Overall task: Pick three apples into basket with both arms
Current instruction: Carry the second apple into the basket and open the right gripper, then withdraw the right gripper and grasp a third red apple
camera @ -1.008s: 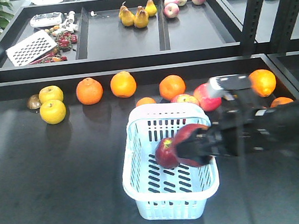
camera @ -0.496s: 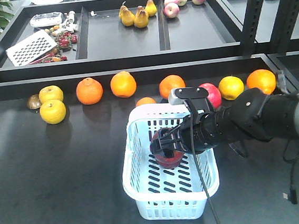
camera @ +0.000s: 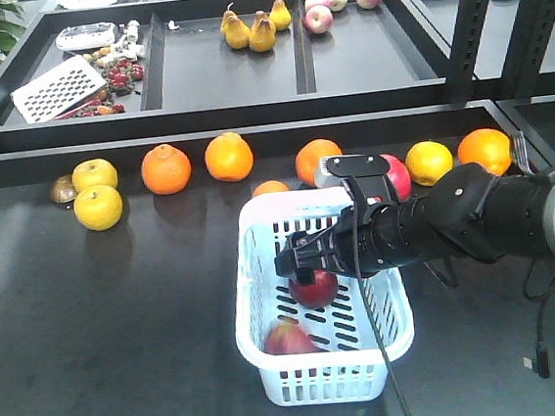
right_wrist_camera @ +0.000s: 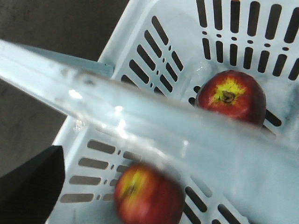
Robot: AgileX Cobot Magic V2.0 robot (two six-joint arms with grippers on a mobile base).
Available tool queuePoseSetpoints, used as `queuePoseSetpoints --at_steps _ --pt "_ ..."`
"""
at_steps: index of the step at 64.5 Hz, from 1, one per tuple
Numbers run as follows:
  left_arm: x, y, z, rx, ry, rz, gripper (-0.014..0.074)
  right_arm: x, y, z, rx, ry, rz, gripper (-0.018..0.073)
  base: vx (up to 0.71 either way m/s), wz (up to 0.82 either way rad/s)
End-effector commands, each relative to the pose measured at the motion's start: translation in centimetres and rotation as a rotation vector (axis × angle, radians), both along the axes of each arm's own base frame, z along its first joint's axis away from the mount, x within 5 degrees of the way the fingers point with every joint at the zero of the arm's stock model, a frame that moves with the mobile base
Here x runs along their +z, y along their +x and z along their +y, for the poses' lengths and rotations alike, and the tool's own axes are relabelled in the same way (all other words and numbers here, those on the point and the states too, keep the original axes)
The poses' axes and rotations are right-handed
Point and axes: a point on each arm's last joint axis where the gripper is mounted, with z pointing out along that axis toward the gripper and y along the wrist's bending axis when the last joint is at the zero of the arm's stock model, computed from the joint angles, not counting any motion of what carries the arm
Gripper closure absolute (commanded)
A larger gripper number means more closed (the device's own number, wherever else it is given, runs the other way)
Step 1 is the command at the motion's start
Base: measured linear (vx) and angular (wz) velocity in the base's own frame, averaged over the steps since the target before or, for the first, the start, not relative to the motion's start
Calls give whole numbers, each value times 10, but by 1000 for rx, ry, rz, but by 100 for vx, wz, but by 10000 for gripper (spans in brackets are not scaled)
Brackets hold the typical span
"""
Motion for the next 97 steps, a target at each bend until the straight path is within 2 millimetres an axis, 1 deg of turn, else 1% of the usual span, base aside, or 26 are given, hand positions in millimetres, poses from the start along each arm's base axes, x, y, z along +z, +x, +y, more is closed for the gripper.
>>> queuePoseSetpoints --at_steps 1,5,8,12,16,17,21,22,24,25,29,31,39,46,55,61,65,68,71,74,82,85,89,93,97 --pt "13 4 -1 24 -60 -47 603 24 1 2 7 37 -61 -118 0 0" --pt "13 4 -1 24 -60 -47 603 23 -2 3 31 43 -35 -90 0 0" --pt "13 4 -1 24 -60 -47 603 22 -6 5 64 50 -1 -48 0 0" --pt "13 4 -1 24 -60 -47 603 21 -10 7 102 60 42 18 0 0" --pt "13 4 -1 24 -60 -46 603 21 -15 9 141 72 84 104 0 0" --pt "13 4 -1 24 -60 -46 603 21 -17 9 151 74 94 141 0 0" --pt "12 3 -1 22 -59 -43 603 24 -23 9 183 79 130 238 0 0" --pt "12 3 -1 22 -59 -43 603 25 -24 9 192 77 134 283 0 0" --pt "12 3 -1 22 -59 -43 603 28 -28 9 211 73 144 345 0 0" --pt "12 3 -1 22 -58 -42 603 28 -28 8 214 68 146 361 0 0" --pt "12 3 -1 21 -58 -42 603 39 -35 5 235 47 144 522 0 0" --pt "12 3 -1 21 -58 -42 603 44 -39 3 245 33 140 576 0 0" --pt "12 3 -1 21 -57 -41 603 72 -58 -12 243 -52 118 568 0 0" --pt "12 3 -1 21 -57 -41 603 95 -77 -32 206 -170 94 566 0 0" --pt "12 3 -1 21 -58 -41 603 122 -99 -65 54 -355 37 565 0 0" --pt "12 3 -1 21 -58 -41 603 134 -108 -83 -53 -449 5 565 0 0" --pt "12 3 -1 21 -58 -42 603 138 -112 -94 -112 -494 3 565 0 0" --pt "12 3 -1 21 -58 -42 603 138 -114 -103 -157 -518 6 565 0 0" --pt "12 3 -1 21 -58 -42 603 133 -114 -113 -201 -529 21 565 0 0" --pt "12 3 -1 21 -58 -42 603 123 -115 -125 -245 -538 56 565 0 0" --pt "12 3 -1 22 -59 -43 603 87 -118 -159 -350 -560 144 565 0 0" --pt "12 3 -1 22 -59 -43 603 79 -118 -171 -399 -549 148 564 0 0" --pt "12 3 -1 22 -59 -43 603 72 -119 -189 -474 -532 165 561 0 0" --pt "13 3 -1 23 -59 -44 603 70 -119 -206 -540 -513 188 552 0 0" --pt "13 3 -1 23 -59 -44 603 67 -120 -218 -567 -494 208 530 0 0"
